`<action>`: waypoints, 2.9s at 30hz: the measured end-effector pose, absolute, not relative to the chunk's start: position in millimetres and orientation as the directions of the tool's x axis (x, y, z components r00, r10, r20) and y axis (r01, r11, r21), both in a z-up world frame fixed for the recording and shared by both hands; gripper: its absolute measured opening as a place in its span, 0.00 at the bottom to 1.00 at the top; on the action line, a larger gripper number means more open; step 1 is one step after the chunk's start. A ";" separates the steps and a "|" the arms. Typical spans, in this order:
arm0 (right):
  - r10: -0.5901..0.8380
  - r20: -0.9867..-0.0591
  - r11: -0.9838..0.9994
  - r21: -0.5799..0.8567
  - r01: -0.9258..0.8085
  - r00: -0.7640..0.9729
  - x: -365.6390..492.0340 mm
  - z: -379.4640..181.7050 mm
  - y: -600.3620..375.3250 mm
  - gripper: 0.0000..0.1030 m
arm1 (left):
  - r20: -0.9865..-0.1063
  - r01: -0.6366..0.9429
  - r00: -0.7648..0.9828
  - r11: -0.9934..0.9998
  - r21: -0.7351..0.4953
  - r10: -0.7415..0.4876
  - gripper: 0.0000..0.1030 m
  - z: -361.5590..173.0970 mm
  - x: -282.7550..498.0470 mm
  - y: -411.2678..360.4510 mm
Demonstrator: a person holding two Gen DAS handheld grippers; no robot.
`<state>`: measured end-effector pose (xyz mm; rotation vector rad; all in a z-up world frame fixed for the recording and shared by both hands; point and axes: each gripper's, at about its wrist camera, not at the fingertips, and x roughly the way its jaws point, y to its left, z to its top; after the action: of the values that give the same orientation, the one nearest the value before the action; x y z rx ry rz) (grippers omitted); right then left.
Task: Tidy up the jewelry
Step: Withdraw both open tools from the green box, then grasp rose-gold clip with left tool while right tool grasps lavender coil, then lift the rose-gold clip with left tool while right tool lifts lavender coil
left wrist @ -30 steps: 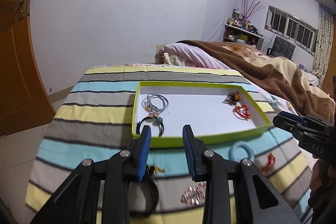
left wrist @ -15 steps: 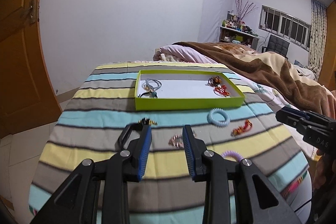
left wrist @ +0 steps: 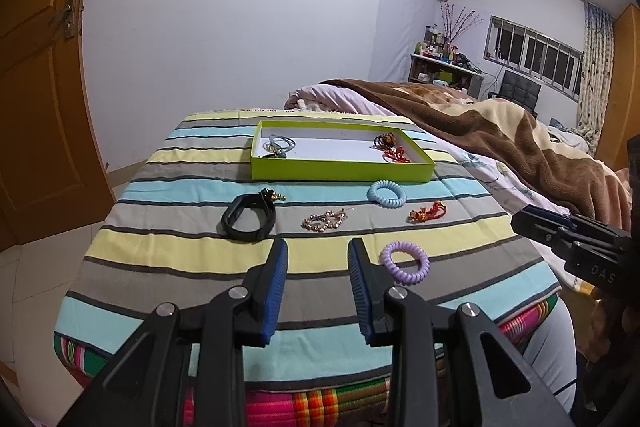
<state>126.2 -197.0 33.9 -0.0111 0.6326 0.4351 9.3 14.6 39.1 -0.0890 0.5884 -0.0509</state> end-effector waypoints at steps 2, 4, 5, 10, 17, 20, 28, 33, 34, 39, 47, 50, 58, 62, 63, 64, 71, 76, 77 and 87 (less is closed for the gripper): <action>0.389 -0.575 0.910 0.121 -0.396 0.720 125.4 33.3 -198.0 0.29 | -0.550 0.023 0.831 0.995 -0.100 -0.075 0.31 37.6 4.2 15.1; 0.390 -0.575 0.910 0.123 -0.395 0.719 125.8 33.3 -198.5 0.29 | -0.550 0.024 0.832 0.995 -0.101 -0.076 0.31 37.6 4.4 15.0; 0.390 -0.575 0.910 0.124 -0.395 0.719 125.9 33.4 -198.7 0.29 | -0.549 0.024 0.832 0.995 -0.102 -0.076 0.31 37.5 4.0 15.0; 0.389 -0.581 0.911 0.126 -0.394 0.715 130.7 30.8 -197.9 0.29 | -0.551 0.028 0.831 0.994 -0.103 -0.081 0.32 35.7 6.6 15.0; 0.386 -0.593 0.912 0.128 -0.390 0.707 145.4 26.9 -195.5 0.29 | -0.566 0.039 0.820 0.994 -0.100 -0.089 0.32 30.2 24.0 14.9; 0.385 -0.597 0.912 0.129 -0.389 0.704 152.8 24.4 -194.1 0.29 | -0.570 0.047 0.816 0.994 -0.098 -0.095 0.32 28.1 33.5 14.5; 0.386 -0.617 0.912 0.143 -0.385 0.686 178.3 16.2 -187.5 0.29 | -0.602 0.072 0.790 0.993 -0.093 -0.114 0.32 16.2 65.5 12.7; 0.397 -0.639 0.905 0.154 -0.396 0.659 187.7 6.1 -179.5 0.29 | -0.627 0.088 0.769 0.992 -0.087 -0.123 0.32 5.5 84.8 11.6; 0.401 -0.646 0.903 0.157 -0.401 0.650 188.4 2.5 -177.0 0.29 | -0.631 0.089 0.766 0.992 -0.085 -0.123 0.32 3.6 88.0 11.4; 0.414 -0.681 0.892 0.168 -0.421 0.604 192.8 -14.8 -163.7 0.29 | -0.650 0.099 0.749 0.992 -0.081 -0.128 0.32 -2.8 103.7 10.1; 0.408 -0.726 0.877 0.145 -0.458 0.553 192.7 -34.4 -139.0 0.29 | -0.650 0.108 0.748 0.991 -0.082 -0.135 0.32 -3.1 108.6 13.9; 0.385 -0.741 0.880 0.114 -0.462 0.550 192.7 -39.5 -134.1 0.28 | -0.654 0.109 0.744 0.990 -0.086 -0.138 0.32 -4.4 111.0 16.4; 0.347 -0.748 0.902 0.102 -0.419 0.566 199.9 -38.7 -150.4 0.09 | -0.677 0.135 0.718 0.986 -0.094 -0.163 0.32 -9.0 124.9 13.7; 0.346 -0.748 0.907 0.113 -0.405 0.566 202.4 -38.3 -159.0 0.09 | -0.713 0.180 0.669 0.977 -0.117 -0.209 0.35 -13.5 137.4 8.6; 0.347 -0.748 0.908 0.116 -0.403 0.565 203.3 -38.3 -160.4 0.09 | -0.722 0.188 0.657 0.975 -0.122 -0.217 0.35 -14.8 140.3 7.5; 0.349 -0.748 0.908 0.121 -0.402 0.564 204.5 -38.5 -161.5 0.09 | -0.725 0.190 0.654 0.975 -0.118 -0.215 0.36 -14.9 141.9 5.5; 0.366 -0.742 0.905 0.143 -0.401 0.561 206.3 -38.9 -167.4 0.09 | -0.759 0.190 0.628 0.980 -0.065 -0.172 0.42 -21.3 153.3 -2.8; 0.375 -0.739 0.902 0.154 -0.403 0.559 207.8 -39.6 -170.6 0.09 | -0.773 0.212 0.620 0.977 0.002 -0.133 0.47 -24.4 151.6 -14.6; 0.377 -0.738 0.902 0.156 -0.403 0.559 207.7 -39.7 -170.9 0.09 | -0.773 0.213 0.622 0.977 0.019 -0.121 0.47 -24.4 151.2 -16.9; 0.392 -0.733 0.898 0.173 -0.404 0.556 204.7 -39.1 -176.8 0.09 | -0.767 0.213 0.633 0.976 0.048 -0.100 0.34 -20.9 143.6 -23.8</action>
<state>204.7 -176.8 -39.1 -0.0159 0.8618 0.4702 143.6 -23.8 -20.9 0.1390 0.8674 -0.1798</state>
